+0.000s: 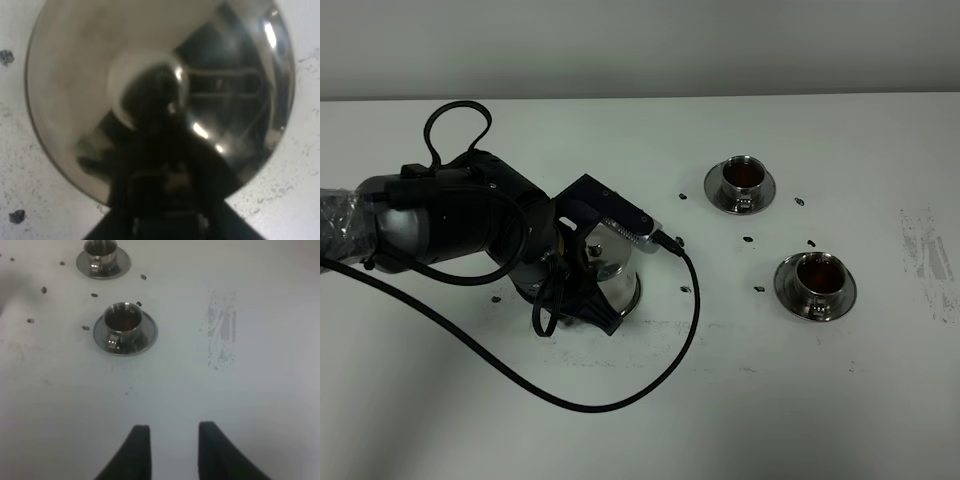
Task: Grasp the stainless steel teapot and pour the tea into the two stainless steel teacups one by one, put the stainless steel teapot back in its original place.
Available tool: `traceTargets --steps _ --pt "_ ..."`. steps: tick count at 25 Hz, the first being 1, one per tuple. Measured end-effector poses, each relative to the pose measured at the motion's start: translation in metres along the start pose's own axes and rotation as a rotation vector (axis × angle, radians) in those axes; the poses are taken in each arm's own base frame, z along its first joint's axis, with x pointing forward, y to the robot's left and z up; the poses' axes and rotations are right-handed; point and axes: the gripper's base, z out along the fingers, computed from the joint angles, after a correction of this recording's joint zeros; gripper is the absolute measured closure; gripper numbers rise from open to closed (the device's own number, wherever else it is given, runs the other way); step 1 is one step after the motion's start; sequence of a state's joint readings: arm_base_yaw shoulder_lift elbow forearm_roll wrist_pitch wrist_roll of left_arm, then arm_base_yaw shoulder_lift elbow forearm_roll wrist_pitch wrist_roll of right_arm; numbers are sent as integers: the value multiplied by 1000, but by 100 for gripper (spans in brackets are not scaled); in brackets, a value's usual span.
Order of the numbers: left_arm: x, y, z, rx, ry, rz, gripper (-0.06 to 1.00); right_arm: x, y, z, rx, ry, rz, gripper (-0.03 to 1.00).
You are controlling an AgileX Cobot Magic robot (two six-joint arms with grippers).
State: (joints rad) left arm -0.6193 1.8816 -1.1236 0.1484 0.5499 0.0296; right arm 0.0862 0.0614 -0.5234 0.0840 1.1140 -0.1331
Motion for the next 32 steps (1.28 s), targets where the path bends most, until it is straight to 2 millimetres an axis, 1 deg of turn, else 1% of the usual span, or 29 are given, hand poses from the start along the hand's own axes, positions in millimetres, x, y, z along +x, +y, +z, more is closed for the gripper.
traceTargets --steps 5,8,10,14,17,29,32 --pt "0 0 0 0 -3 -2 48 0 0 0 0 0 0 74" --pt "0 0 0 0 -3 -30 41 0 0 0 0 0 0 74" --pt "0 0 0 1 -3 -51 38 0 0 0 0 0 0 74" --pt "1 0 0 4 11 -72 36 0 0 0 0 0 0 74" --pt "2 -1 -6 14 12 -84 36 0 0 0 0 0 0 74" --pt "9 2 -53 6 -6 -92 36 0 0 0 0 0 0 74" --pt "10 2 -68 3 -45 -91 36 0 0 0 0 0 0 74"
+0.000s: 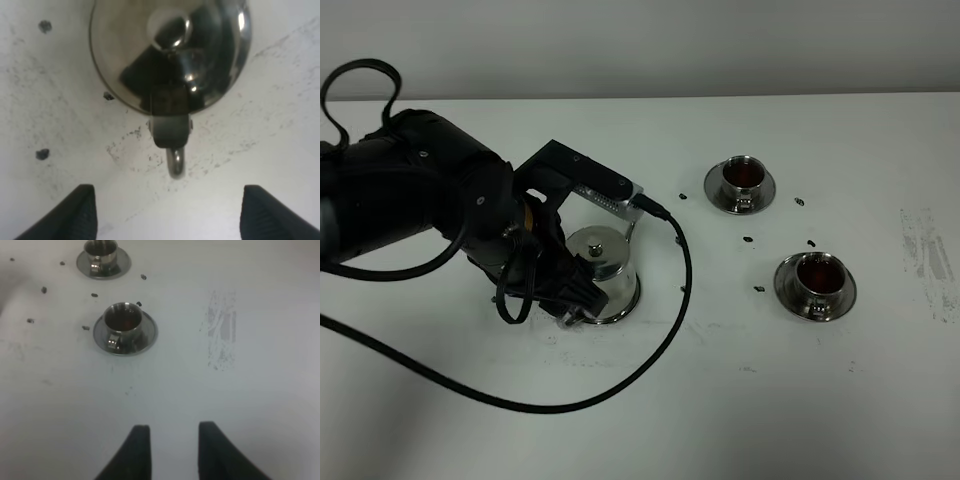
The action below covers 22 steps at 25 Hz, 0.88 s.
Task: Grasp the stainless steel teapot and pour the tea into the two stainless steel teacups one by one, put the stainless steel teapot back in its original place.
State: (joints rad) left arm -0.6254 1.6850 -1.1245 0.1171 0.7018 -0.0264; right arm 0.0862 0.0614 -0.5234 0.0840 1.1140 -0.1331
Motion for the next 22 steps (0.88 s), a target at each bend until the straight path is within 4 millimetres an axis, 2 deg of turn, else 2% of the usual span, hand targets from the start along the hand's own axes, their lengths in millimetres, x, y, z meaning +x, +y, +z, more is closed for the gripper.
traceTargets --steps 7,12,18,22 --pt "5 7 -45 -39 -110 -10 36 0 0 0 0 0 0 74" --pt "16 25 -77 -99 -167 -85 36 0 0 0 0 0 0 74" --pt "39 53 -118 -158 -231 -190 36 0 0 0 0 0 0 74" --pt "61 67 -137 -194 -249 -260 36 0 0 0 0 0 0 74"
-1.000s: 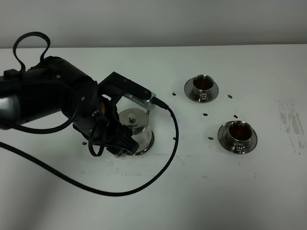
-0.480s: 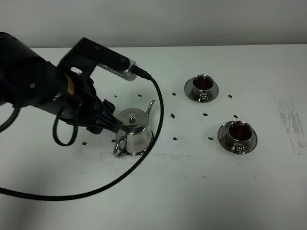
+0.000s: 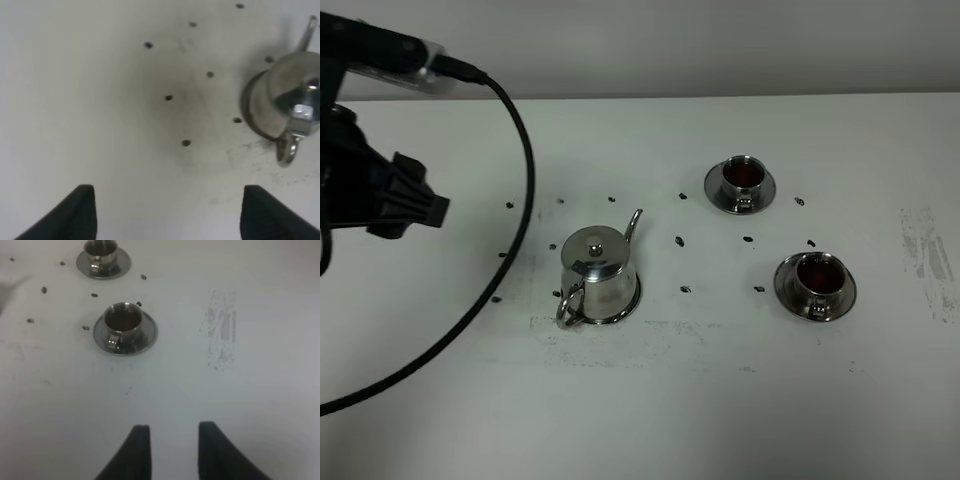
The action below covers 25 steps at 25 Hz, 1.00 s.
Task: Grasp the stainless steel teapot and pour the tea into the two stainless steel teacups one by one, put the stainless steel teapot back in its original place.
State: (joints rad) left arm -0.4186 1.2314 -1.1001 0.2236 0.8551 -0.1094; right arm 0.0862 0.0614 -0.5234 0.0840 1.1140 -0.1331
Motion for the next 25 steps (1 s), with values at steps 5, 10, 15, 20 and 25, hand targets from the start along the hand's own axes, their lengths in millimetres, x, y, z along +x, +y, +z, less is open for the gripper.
traceTargets --steps 5,10,15,20,25 --pt "41 24 -16 -58 -11 -87 36 0 0 0 0 0 0 74" --pt "90 42 -36 -134 -47 -212 36 0 0 0 0 0 0 74" --pt "136 44 -50 -183 -101 -352 36 0 0 0 0 0 0 74" --pt "171 27 -49 -135 -139 -365 36 0 0 0 0 0 0 74" --pt "194 10 -42 -56 -182 -385 36 0 0 0 0 0 0 74"
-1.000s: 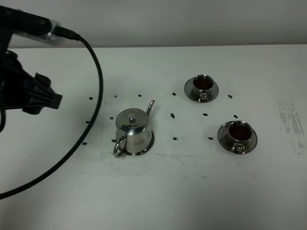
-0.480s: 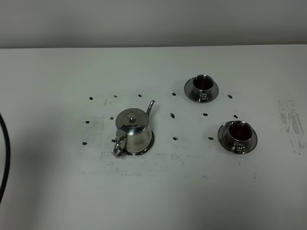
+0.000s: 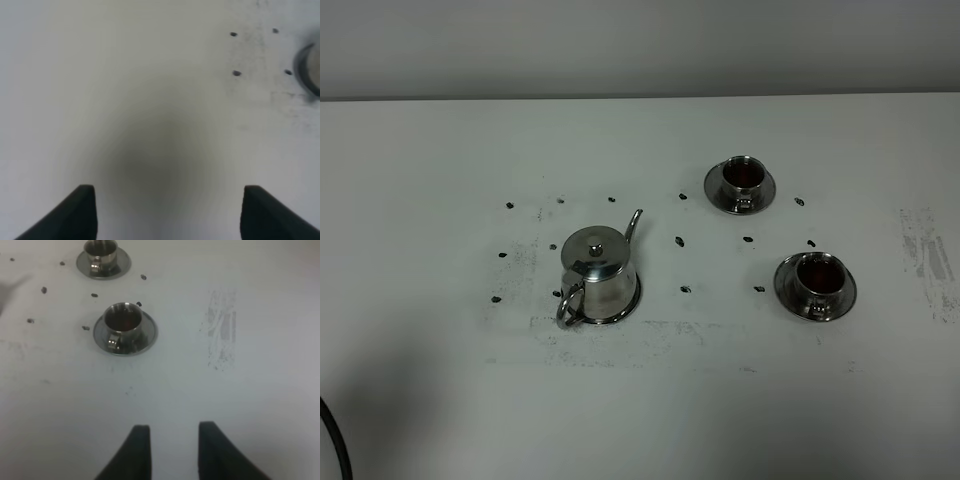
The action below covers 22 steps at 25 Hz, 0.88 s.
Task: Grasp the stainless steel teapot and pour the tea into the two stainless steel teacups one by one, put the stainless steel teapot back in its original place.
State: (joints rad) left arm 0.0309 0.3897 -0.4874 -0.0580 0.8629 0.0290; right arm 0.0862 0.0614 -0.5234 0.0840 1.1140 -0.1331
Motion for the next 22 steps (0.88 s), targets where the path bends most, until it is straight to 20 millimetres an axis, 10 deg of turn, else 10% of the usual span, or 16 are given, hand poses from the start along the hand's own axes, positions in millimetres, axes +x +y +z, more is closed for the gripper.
traceTargets --steps 22 --pt "37 -2 -26 11 -20 16 36 0 0 0 0 0 0 74"
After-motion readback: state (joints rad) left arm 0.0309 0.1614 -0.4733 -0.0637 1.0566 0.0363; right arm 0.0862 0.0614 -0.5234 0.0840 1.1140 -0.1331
